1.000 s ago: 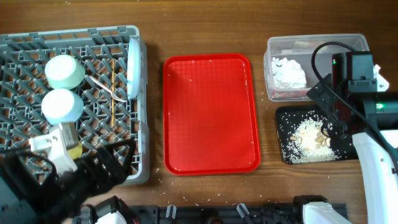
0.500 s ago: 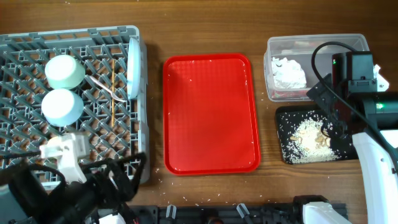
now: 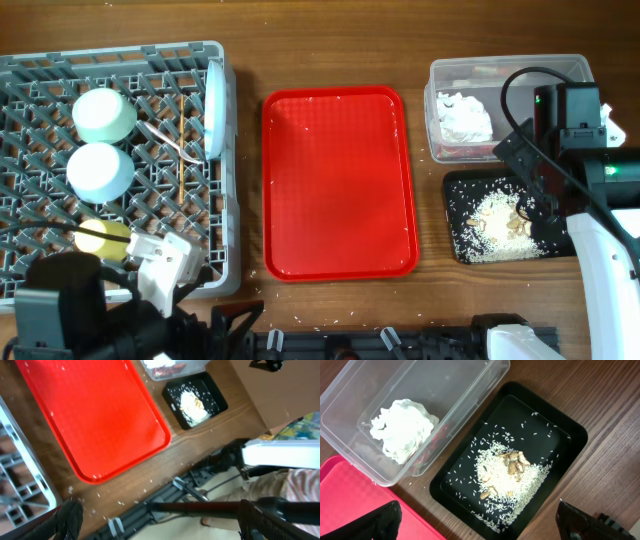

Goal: Sort waste into correct bins and load items into the dishwasher rack
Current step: 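Withdraw the left gripper from the rack toward the front edge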

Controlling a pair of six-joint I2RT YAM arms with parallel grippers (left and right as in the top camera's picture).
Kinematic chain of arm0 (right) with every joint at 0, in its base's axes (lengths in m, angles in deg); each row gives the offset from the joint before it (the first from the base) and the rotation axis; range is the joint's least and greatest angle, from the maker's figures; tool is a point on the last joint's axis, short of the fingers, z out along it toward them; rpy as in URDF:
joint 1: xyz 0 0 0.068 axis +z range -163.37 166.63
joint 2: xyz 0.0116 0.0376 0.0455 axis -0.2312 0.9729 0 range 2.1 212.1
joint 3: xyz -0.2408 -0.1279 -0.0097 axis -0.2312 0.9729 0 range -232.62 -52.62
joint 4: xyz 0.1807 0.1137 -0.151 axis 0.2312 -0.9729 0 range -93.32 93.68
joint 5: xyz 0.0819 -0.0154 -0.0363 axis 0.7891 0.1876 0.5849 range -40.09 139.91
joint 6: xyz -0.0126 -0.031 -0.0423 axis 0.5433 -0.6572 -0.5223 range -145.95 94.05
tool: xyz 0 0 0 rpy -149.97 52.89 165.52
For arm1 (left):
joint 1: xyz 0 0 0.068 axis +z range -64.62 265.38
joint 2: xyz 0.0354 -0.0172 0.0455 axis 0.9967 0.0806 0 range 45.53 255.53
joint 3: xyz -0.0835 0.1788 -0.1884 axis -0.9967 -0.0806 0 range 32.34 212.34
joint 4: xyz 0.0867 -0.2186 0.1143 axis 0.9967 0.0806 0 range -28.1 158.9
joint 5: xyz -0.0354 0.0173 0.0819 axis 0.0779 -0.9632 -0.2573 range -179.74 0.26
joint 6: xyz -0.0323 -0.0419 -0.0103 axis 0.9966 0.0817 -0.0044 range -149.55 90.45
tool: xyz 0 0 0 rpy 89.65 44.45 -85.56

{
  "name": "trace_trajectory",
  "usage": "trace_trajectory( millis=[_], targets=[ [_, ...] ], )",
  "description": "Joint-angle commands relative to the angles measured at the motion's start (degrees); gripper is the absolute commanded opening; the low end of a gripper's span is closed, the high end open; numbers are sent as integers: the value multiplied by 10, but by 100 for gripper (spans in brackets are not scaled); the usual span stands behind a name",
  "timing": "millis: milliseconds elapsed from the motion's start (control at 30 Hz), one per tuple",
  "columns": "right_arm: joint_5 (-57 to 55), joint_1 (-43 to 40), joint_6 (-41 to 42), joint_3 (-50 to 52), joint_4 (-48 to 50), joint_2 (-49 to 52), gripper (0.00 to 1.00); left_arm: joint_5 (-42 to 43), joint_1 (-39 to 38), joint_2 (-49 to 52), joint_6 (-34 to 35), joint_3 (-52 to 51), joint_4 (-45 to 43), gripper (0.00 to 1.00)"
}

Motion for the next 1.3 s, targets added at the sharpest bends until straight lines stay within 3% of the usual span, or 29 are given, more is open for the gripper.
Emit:
trace_trajectory(
  millis=[0,200,600,733,900,1267],
  targets=[
    [1,-1,5,-3,1,-5,100,-7,-3,-26,-28,-55,-48,100],
    [1,-1,5,-3,1,-5,100,-7,-3,-93,-28,-163,-115,100],
    [1,-1,5,-3,1,-5,100,-30,3,-115,-28,-188,-124,100],
    [1,-1,5,-3,1,-5,100,-30,26,-147,-28,-245,-193,100],
    [1,-1,5,-3,1,-5,100,-30,54,-196,-28,-297,-197,100],
    [1,-1,5,-3,1,-5,100,-37,68,-209,-28,-300,-200,100]
  ],
)
